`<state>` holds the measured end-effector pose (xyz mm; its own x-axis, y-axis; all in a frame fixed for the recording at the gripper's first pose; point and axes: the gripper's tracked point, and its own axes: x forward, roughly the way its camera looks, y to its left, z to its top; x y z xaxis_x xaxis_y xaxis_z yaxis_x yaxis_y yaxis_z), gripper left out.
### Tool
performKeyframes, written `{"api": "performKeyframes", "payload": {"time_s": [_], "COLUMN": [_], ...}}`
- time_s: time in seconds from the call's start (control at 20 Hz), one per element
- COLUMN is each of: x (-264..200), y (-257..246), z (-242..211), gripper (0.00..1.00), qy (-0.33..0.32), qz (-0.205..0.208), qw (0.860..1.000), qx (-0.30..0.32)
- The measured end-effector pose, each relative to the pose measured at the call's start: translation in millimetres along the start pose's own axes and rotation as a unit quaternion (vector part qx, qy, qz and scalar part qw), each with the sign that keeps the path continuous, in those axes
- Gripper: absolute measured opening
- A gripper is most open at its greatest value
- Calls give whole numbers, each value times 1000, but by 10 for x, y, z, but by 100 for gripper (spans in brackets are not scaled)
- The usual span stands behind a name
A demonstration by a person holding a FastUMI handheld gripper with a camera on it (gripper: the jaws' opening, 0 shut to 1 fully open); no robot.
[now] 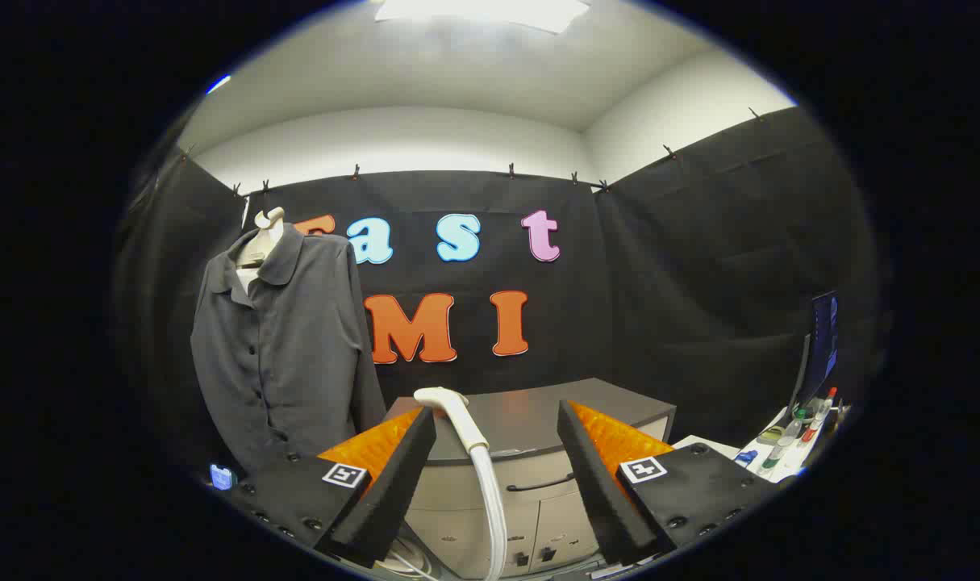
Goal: Iron the clothes twice with a garment steamer, once on the left side and once on the right side.
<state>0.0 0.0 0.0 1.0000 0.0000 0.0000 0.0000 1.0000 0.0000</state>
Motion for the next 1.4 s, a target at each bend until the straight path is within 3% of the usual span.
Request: {"api": "performKeyframes", "payload": {"time_s": [0.35,1.4], "x": [11,43], "y": [230,205], "z": [33,-68], "gripper": [98,98], "qy": [-12,-28], "qz": [43,58], "qw": [999,998], "qx": [-17,-14]}}
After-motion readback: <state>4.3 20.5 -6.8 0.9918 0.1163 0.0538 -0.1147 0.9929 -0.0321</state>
